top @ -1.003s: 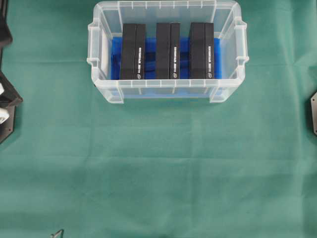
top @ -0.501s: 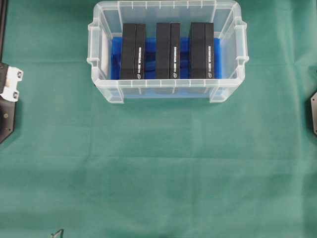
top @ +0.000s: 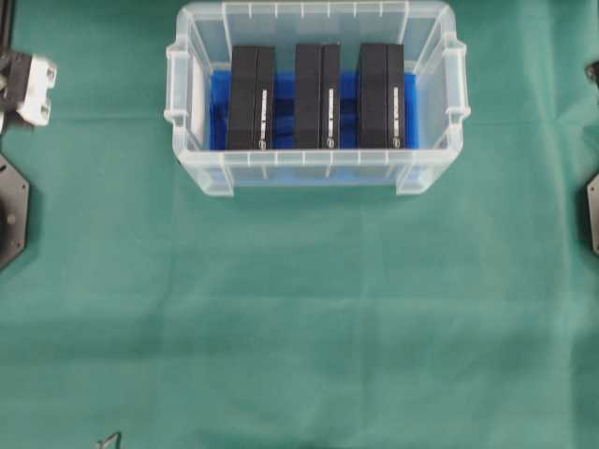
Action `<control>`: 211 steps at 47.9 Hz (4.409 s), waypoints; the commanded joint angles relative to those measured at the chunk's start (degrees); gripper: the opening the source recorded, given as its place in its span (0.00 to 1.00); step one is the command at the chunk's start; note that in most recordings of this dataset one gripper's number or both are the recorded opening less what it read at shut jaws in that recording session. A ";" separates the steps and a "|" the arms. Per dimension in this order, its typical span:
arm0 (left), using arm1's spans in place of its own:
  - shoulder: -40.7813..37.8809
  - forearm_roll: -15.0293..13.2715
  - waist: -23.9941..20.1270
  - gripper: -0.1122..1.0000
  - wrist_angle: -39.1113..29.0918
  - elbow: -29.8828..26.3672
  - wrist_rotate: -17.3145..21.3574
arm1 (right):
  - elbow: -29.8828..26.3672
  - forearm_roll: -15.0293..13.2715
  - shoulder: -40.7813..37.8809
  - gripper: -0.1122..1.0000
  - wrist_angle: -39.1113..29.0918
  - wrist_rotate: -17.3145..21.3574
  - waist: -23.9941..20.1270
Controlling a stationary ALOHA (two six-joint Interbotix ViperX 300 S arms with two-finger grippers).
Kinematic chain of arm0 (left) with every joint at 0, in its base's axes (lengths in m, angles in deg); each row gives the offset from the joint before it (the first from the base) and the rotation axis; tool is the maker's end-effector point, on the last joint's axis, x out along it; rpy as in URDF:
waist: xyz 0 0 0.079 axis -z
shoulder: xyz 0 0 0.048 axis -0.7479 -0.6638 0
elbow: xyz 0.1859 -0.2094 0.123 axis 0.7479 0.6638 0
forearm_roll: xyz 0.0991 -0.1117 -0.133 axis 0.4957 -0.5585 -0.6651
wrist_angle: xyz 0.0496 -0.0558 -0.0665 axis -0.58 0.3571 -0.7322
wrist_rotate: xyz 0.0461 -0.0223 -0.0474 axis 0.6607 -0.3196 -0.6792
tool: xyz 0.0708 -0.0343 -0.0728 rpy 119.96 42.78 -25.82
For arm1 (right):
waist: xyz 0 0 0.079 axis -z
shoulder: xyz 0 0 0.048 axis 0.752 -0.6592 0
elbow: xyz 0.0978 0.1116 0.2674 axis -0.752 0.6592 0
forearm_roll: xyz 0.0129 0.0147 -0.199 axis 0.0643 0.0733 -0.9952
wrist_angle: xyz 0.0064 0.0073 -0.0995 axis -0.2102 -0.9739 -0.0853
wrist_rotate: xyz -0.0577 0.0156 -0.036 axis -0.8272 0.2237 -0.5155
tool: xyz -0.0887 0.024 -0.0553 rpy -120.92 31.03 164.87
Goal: Take the box out of the case with both arms.
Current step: 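Raise both grippers and move them over the case's back edge, then lower left gripper onto left black box, right gripper onto right box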
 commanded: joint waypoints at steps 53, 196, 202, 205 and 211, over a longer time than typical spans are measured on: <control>-2.29 -0.79 -4.22 0.93 3.87 -0.97 6.77 | -0.97 0.35 -3.16 0.97 2.99 -5.98 8.61; -45.79 2.55 -4.39 0.93 5.62 -34.89 -0.18 | -21.45 1.76 -35.51 0.97 20.39 10.81 -0.70; -45.79 2.55 -4.48 0.93 5.62 -34.89 -0.18 | -21.36 1.76 -35.51 0.97 20.39 10.90 -0.88; -45.79 2.55 -4.48 0.93 5.62 -34.89 -0.18 | -21.36 1.76 -35.51 0.97 20.48 10.90 -0.88; -45.79 2.55 -4.48 0.93 5.54 -34.89 -0.09 | -21.36 1.76 -35.51 0.97 20.39 10.99 -0.97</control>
